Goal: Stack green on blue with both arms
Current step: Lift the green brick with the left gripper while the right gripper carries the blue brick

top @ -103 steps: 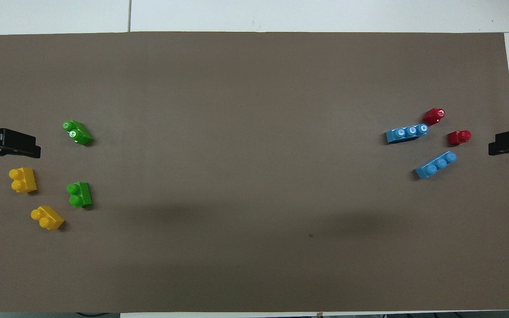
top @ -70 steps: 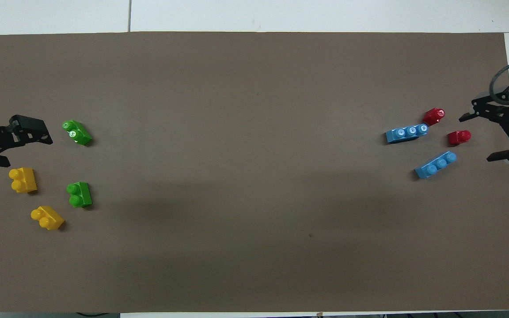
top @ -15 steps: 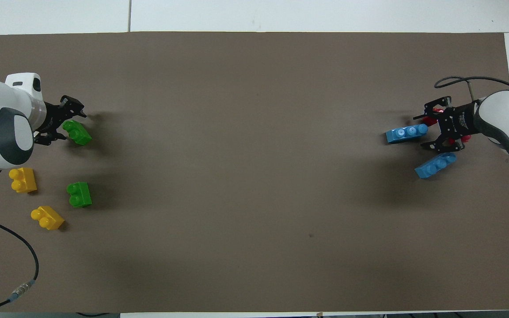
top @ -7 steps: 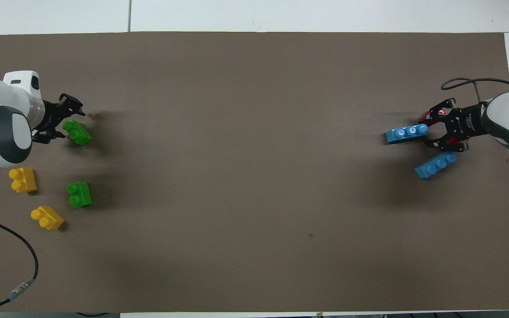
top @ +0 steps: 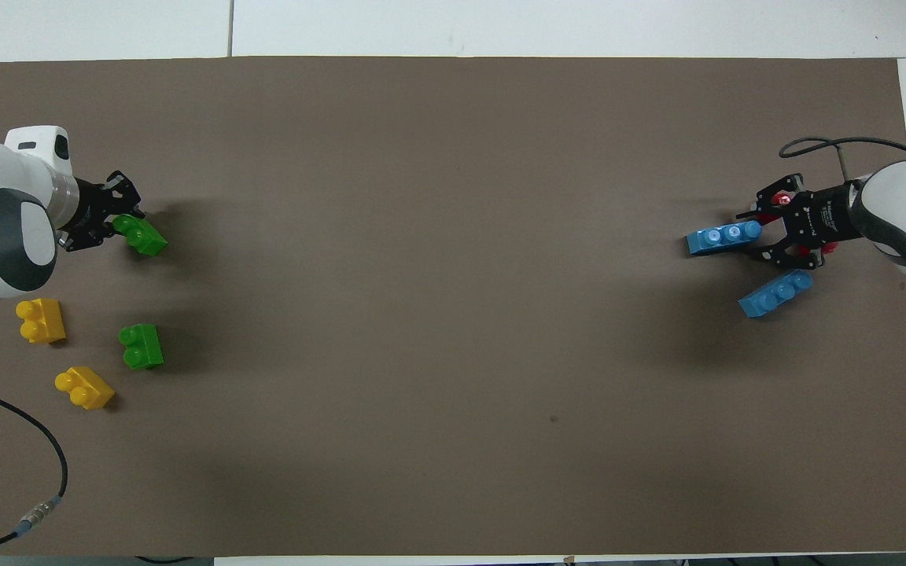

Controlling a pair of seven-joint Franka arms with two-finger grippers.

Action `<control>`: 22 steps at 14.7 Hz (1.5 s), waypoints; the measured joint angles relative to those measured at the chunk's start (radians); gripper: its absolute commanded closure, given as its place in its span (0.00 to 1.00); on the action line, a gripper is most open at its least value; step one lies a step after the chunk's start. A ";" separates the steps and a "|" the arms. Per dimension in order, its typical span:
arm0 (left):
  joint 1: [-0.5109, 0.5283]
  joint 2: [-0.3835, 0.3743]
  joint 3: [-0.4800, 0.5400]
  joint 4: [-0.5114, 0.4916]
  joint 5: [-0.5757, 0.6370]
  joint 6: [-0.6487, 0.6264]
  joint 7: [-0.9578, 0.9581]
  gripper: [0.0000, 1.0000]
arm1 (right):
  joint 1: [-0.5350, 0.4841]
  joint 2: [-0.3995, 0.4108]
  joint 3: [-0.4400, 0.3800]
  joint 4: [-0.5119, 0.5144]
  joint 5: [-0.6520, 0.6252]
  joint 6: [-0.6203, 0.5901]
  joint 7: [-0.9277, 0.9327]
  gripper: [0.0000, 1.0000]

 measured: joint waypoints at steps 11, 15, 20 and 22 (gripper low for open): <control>-0.003 -0.011 -0.003 0.017 0.000 -0.045 -0.002 1.00 | 0.064 -0.002 0.010 0.029 0.038 0.001 -0.008 1.00; -0.013 -0.085 -0.006 0.034 -0.001 -0.136 -0.057 1.00 | 0.187 -0.065 0.015 0.095 0.049 -0.010 0.221 1.00; -0.098 -0.195 -0.010 0.036 -0.001 -0.242 -0.333 1.00 | 0.397 -0.138 0.017 0.093 0.049 0.003 0.482 1.00; -0.144 -0.235 -0.011 0.036 -0.001 -0.280 -0.488 1.00 | 0.458 -0.139 0.017 0.057 0.049 0.054 0.568 1.00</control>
